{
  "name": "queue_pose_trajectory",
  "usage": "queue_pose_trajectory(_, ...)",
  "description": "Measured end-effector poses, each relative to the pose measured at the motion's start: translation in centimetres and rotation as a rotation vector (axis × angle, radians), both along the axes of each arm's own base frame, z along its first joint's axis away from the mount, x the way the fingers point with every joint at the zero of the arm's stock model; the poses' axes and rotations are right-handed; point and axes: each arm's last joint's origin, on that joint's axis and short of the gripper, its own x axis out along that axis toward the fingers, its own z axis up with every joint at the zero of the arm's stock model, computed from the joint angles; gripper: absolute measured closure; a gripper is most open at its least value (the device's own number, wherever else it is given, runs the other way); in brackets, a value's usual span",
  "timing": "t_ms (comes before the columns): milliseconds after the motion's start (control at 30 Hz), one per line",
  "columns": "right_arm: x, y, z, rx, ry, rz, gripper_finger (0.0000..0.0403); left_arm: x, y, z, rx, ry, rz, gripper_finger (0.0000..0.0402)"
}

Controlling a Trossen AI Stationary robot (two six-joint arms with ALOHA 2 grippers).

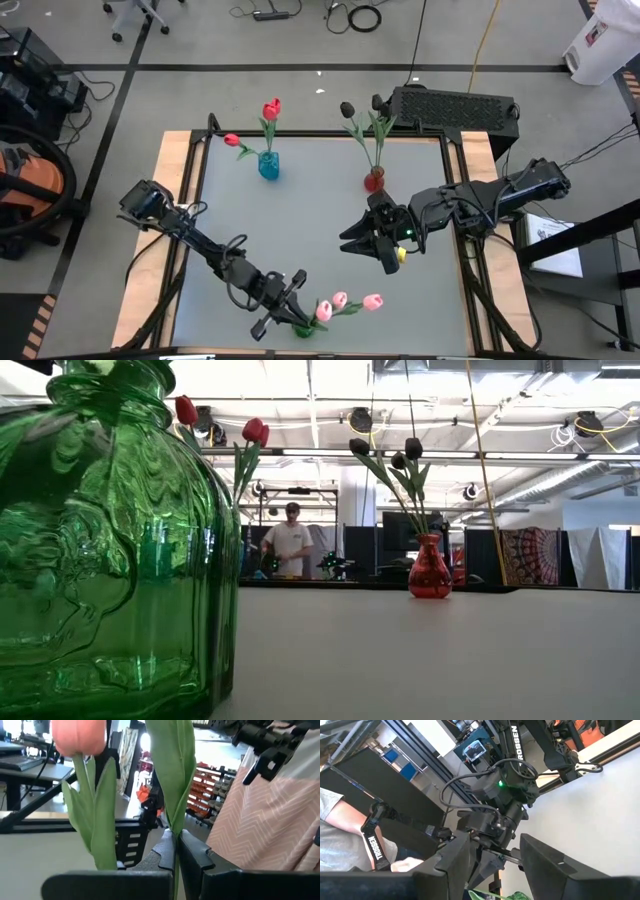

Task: Sort flowers into vase by color
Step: Put the pink tulip into the green vase

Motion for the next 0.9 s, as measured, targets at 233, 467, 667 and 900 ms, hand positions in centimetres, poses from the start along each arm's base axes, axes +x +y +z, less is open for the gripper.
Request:
queue_pose_trajectory(233,0.0,0.0,0.0,0.000,0.000,0.001,0.0236,0.0,-0.1,-0.2,0.009,0.014,-0.003,0.0389)
queue_pose_trajectory(467,0.0,0.0,0.0,0.000,0.000,0.001,0.0236,0.0,-0.1,-0.6,0.033,0.052,-0.004,0.0389)
queue_pose_trajectory(667,0.0,0.0,0.0,0.000,0.000,0.000,0.0236,0.0,-0.1,-0.8,0.047,0.073,-0.004,0.0389)
queue_pose_trajectory(900,0.0,0.0,0.0,0.000,0.000,0.000,0.0236,-0.2,-0.4,-1.4,0.079,0.120,-0.012,0.0389)
